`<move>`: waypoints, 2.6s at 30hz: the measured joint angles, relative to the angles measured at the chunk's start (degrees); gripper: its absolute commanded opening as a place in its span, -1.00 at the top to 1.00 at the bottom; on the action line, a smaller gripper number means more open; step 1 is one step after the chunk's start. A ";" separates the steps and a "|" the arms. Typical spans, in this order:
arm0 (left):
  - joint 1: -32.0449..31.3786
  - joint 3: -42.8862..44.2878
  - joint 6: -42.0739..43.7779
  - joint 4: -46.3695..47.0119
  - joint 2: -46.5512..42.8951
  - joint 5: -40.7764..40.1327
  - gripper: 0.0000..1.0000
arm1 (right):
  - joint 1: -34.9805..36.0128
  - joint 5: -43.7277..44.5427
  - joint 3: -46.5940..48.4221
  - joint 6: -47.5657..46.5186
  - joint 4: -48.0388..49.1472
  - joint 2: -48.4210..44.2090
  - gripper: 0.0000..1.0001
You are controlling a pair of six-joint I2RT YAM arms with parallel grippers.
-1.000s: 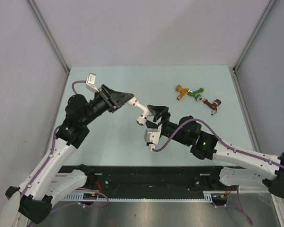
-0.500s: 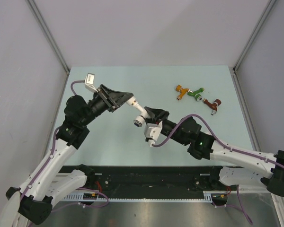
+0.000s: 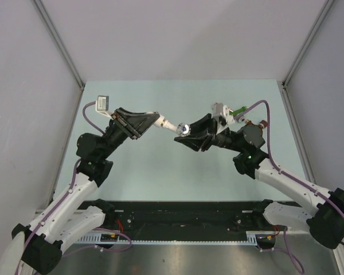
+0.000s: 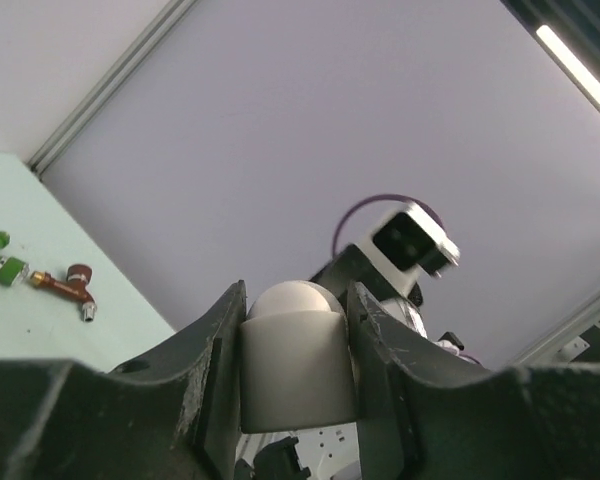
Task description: Install the water faucets
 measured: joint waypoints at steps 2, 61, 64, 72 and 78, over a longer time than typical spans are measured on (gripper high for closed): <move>0.00 -0.92 -0.17 3.10 -0.04 0.11 0.95 | -2.38 -2.89 0.00 10.40 6.19 2.16 1.00; 1.25 3.58 -11.41 -22.99 1.53 -0.83 1.00 | 12.46 25.18 0.94 -61.92 -30.40 -10.71 -1.00; 1.25 4.20 -12.46 -23.02 1.86 0.15 1.00 | 12.74 28.17 0.94 -66.31 -29.20 -8.94 -0.97; 1.40 5.14 -13.18 -23.45 2.69 2.69 1.00 | 12.76 30.62 0.94 -71.23 -24.87 -5.33 -0.63; 1.40 6.71 -13.51 -23.50 4.63 5.64 1.00 | 12.76 30.49 0.94 -71.56 -21.68 -4.46 -0.22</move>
